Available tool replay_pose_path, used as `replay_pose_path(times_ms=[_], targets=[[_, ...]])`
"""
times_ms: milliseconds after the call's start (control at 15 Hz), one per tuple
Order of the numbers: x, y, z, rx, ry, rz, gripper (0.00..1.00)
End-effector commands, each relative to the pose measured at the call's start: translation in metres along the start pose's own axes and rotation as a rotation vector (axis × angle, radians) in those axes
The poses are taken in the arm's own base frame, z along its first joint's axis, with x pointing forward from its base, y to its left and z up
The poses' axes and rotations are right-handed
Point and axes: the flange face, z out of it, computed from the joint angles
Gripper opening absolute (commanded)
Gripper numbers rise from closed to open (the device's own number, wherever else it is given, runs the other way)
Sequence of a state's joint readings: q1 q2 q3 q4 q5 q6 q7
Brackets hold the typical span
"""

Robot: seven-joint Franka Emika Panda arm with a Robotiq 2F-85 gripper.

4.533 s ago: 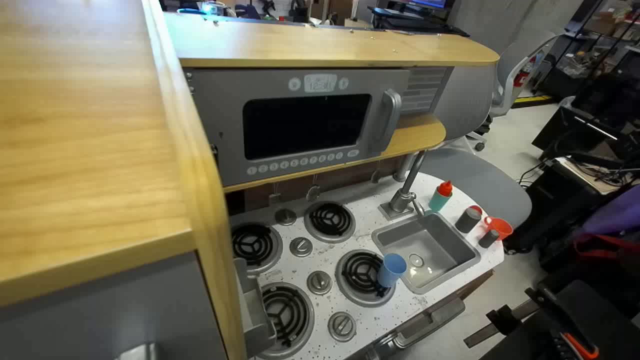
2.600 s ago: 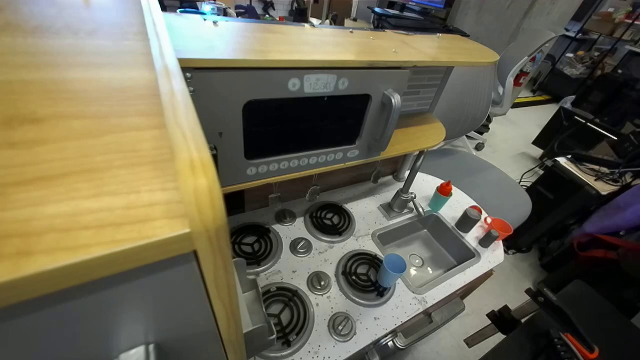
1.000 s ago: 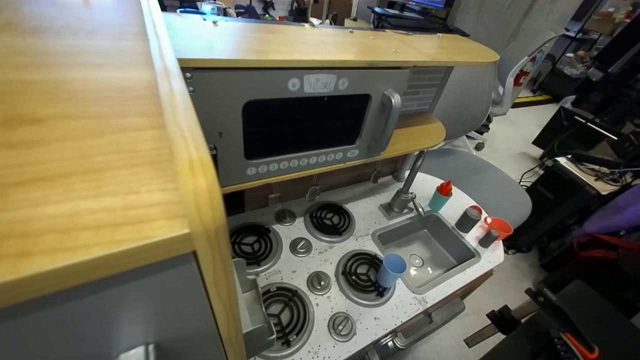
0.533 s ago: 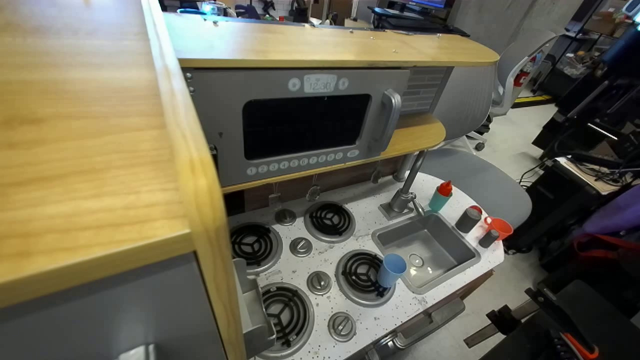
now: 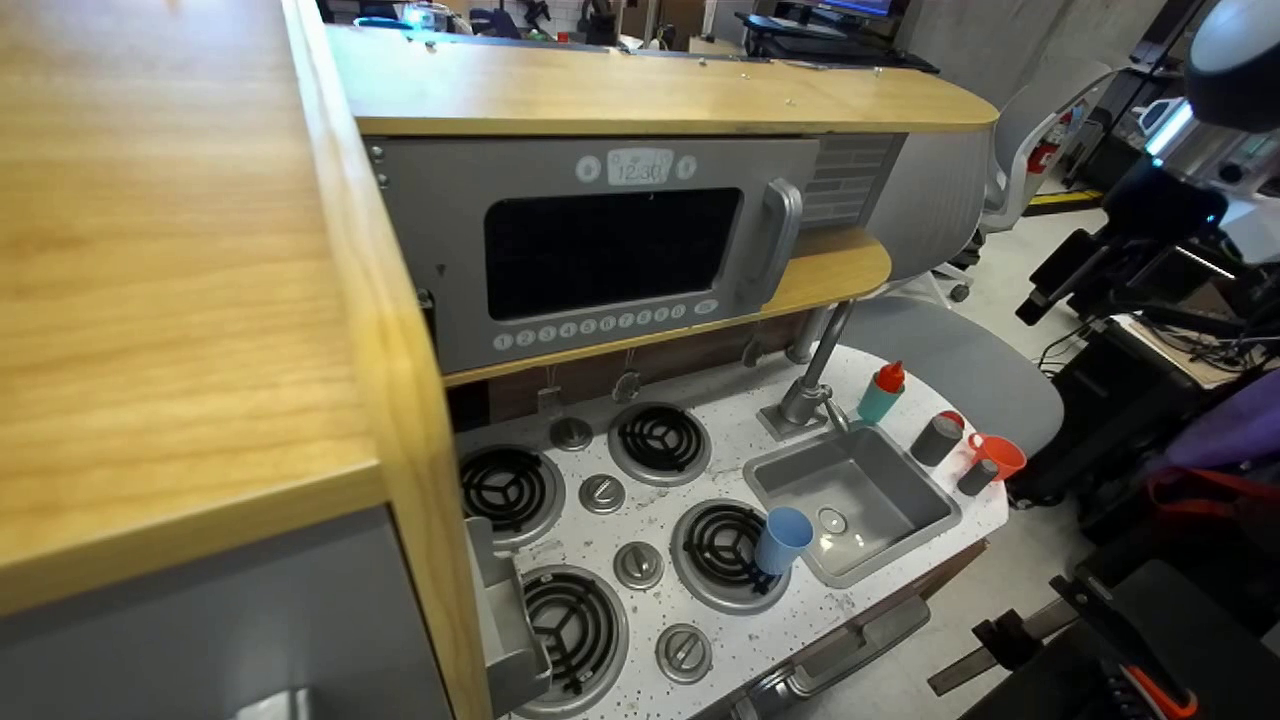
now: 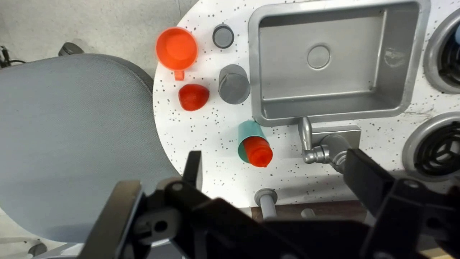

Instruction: Put the grey block in the sink

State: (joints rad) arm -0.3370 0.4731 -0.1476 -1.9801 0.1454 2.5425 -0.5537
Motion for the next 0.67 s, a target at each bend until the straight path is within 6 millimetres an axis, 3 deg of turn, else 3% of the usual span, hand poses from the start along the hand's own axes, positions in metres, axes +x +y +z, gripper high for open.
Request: replay_pose_path(times_ms=[0,600], targets=[[0.015,0.010,0.023,-0.024,0.034,-0.016,1.00],[0.017,0.020,0.082,-0.055,-0.029,-0.033,1.00]])
